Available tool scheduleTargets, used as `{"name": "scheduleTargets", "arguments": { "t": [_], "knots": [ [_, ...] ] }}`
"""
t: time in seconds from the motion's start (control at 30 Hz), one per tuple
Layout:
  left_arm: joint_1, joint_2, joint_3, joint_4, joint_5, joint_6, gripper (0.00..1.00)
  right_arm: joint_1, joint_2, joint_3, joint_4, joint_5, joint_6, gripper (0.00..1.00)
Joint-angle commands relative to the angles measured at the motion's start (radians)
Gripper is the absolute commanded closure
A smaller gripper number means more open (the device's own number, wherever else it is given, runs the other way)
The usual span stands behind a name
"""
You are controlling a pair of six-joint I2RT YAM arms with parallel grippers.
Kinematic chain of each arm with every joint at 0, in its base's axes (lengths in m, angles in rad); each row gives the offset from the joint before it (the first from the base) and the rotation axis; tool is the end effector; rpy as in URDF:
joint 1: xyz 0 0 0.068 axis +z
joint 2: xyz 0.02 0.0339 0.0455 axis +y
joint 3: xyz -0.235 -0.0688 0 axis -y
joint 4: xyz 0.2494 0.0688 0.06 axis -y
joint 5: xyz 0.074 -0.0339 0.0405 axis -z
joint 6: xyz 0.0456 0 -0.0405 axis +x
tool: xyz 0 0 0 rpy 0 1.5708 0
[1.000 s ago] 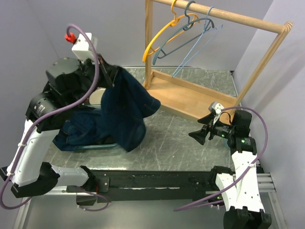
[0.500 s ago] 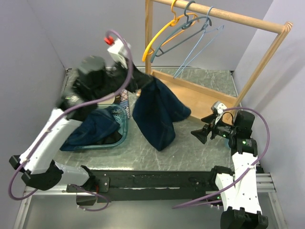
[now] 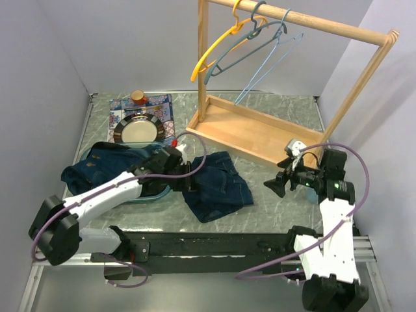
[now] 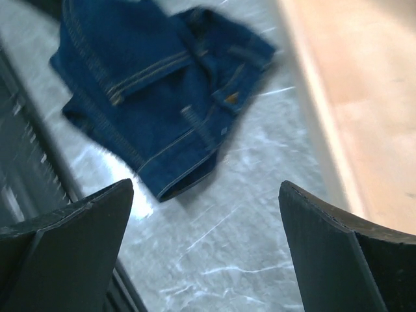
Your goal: Place the skirt on the hanger
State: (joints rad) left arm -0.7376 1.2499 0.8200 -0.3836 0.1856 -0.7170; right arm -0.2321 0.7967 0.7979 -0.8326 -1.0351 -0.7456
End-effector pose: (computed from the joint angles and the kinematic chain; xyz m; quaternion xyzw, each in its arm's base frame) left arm 0.2010 -0.1940 0.2008 0.0438 0.9248 -0.3090 0.2177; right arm 0.1750 -0.0011 0.2700 -0.3787 0.7384 0.2598 0.4939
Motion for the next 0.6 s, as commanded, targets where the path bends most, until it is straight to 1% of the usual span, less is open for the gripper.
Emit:
{"name": "scheduleTargets", "arguments": {
  "t": [0.0, 0.03, 0.07, 0.1, 0.13, 0.17, 0.2, 0.23, 0.27, 0.3, 0.33, 0.4, 0.43, 0.47, 0.5, 0.53, 0.57],
  "knots": [
    [-0.003, -0.144, 0.016, -0.011, -0.066, -0.059, 0.59, 0.105, 0.087, 0.037, -0.236, -0.026, -0.355, 0.0],
    [-0.003, -0.183, 0.03, -0.043, -0.066, -0.049, 0.5, 0.138, 0.093, 0.028, -0.241, -0.016, -0.417, 0.0],
    [-0.003, -0.204, 0.042, -0.058, -0.066, -0.039, 0.47, 0.204, 0.098, 0.015, -0.221, 0.021, -0.434, 0.0],
    [-0.003, -0.223, 0.056, -0.078, -0.072, -0.027, 0.44, 0.236, 0.099, -0.011, -0.2, 0.042, -0.44, 0.0],
    [-0.003, -0.266, 0.083, -0.099, -0.072, 0.008, 0.37, 0.281, 0.098, -0.026, -0.174, 0.064, -0.44, 0.0],
    [-0.005, -0.288, 0.096, -0.104, -0.063, 0.028, 0.33, 0.31, 0.095, -0.043, -0.104, 0.093, -0.428, 0.0],
    [-0.005, -0.309, 0.111, -0.098, -0.048, 0.048, 0.27, 0.368, 0.093, -0.067, -0.062, 0.148, -0.407, 0.0],
    [-0.005, -0.345, 0.111, -0.077, 0.041, 0.094, 0.24, 0.384, 0.096, -0.072, -0.028, 0.177, -0.368, 0.0],
    [-0.008, -0.357, 0.108, -0.013, 0.079, 0.111, 0.22, 0.39, 0.101, -0.071, 0.011, 0.19, -0.35, 0.0],
    [-0.012, -0.368, 0.097, 0.023, 0.109, 0.117, 0.2, 0.389, 0.119, -0.046, 0.024, 0.194, -0.328, 0.0],
    [-0.037, -0.369, 0.093, 0.064, 0.165, 0.143, 0.19, 0.387, 0.128, -0.028, 0.032, 0.205, -0.261, 0.0],
    [-0.09, -0.343, 0.1, 0.113, 0.135, 0.166, 0.18, 0.37, 0.15, 0.039, 0.017, 0.202, -0.194, 0.0],
    [-0.161, -0.292, 0.11, 0.118, 0.118, 0.218, 0.16, 0.309, 0.153, 0.058, 0.009, 0.164, -0.119, 0.0],
    [-0.198, -0.258, 0.122, 0.115, 0.057, 0.244, 0.16, 0.274, 0.156, 0.073, 0.0, 0.13, -0.083, 0.0],
    [-0.236, -0.222, 0.154, 0.109, 0.028, 0.272, 0.16, 0.237, 0.156, 0.098, -0.013, 0.092, -0.061, 0.01],
    [-0.318, -0.146, 0.171, 0.107, -0.001, 0.34, 0.16, 0.13, 0.153, 0.104, -0.028, 0.002, -0.043, 0.02],
    [-0.363, -0.109, 0.186, 0.11, -0.103, 0.378, 0.15, 0.09, 0.148, 0.11, -0.057, -0.029, -0.038, 0.03]
  ]
}}
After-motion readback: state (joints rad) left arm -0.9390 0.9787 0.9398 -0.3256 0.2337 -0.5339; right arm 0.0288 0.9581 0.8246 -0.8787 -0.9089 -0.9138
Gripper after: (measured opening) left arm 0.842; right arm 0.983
